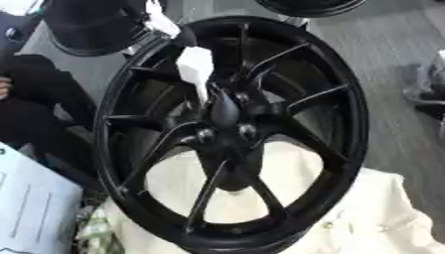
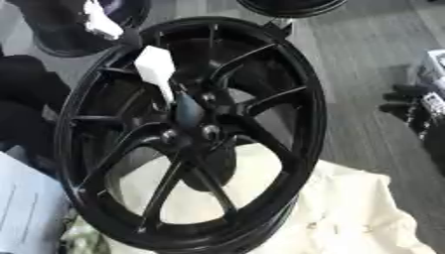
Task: Pull the pin out of the wheel hub.
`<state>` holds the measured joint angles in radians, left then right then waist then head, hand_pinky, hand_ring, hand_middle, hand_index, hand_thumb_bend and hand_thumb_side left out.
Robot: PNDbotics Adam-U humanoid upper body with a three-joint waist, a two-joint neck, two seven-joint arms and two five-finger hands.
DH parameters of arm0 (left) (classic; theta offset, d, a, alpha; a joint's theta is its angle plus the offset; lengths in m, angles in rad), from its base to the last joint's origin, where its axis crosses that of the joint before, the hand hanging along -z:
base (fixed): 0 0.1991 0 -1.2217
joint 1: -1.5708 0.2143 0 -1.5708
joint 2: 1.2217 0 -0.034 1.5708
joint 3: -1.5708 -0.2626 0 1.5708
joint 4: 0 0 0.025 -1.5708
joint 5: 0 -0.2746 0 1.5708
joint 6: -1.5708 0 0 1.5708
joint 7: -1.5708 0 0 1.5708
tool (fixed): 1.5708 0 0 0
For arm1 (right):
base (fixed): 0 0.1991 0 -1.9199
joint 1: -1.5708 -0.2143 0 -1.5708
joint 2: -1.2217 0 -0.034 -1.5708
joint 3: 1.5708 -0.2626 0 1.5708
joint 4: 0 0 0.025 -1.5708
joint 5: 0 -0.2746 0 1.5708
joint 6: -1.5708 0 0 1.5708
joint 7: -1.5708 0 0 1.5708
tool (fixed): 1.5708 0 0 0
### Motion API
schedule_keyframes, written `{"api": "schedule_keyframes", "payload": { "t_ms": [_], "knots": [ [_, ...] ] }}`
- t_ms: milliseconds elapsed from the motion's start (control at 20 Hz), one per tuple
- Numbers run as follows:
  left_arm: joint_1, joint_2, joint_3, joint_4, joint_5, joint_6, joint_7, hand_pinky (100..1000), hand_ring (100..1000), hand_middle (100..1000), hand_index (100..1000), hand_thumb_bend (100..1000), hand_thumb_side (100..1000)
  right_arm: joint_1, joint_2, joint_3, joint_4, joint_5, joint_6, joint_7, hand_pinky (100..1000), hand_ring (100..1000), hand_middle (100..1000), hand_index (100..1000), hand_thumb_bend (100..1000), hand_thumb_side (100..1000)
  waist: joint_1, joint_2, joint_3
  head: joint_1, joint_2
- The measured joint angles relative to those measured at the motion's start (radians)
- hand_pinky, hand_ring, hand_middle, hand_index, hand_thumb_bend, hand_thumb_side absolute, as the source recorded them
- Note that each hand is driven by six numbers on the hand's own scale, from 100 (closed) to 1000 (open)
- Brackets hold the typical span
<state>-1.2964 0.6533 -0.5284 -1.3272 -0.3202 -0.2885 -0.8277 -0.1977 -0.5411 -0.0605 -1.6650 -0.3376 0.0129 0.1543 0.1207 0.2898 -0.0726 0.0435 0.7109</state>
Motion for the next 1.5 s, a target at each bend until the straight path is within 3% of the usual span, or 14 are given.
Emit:
{"api": "schedule_keyframes", "payload": {
  "t_ms": [100,300,1050,1500],
  "knots": [
    [0.0,-0.004,-0.007,0.016,-0.001,-0.009,0.009,911,867,810,875,512,822,0.0,0.0,0.0,0.0,0.0,0.0,0.0,966,784,767,843,100,841,0.0,0.0,0.0,0.0,0.0],
    [0.0,-0.004,-0.011,0.036,0.026,-0.023,0.023,906,862,790,850,503,896,-0.001,0.0,0.0,0.0,0.0,0.001,0.001,966,784,767,843,100,842,0.0,0.0,0.0,0.0,0.0],
    [0.022,-0.002,-0.037,0.058,0.037,-0.05,0.05,901,840,766,827,530,821,-0.001,0.0,0.006,0.002,0.006,0.002,0.003,966,784,767,843,100,848,0.0,0.0,0.002,0.001,0.006],
    [0.049,0.02,-0.065,0.038,0.027,-0.061,0.061,901,840,767,829,528,833,-0.001,0.0,0.006,0.002,0.006,0.004,0.004,966,784,767,843,100,849,0.003,0.0,0.002,0.001,0.006]
  ]
}}
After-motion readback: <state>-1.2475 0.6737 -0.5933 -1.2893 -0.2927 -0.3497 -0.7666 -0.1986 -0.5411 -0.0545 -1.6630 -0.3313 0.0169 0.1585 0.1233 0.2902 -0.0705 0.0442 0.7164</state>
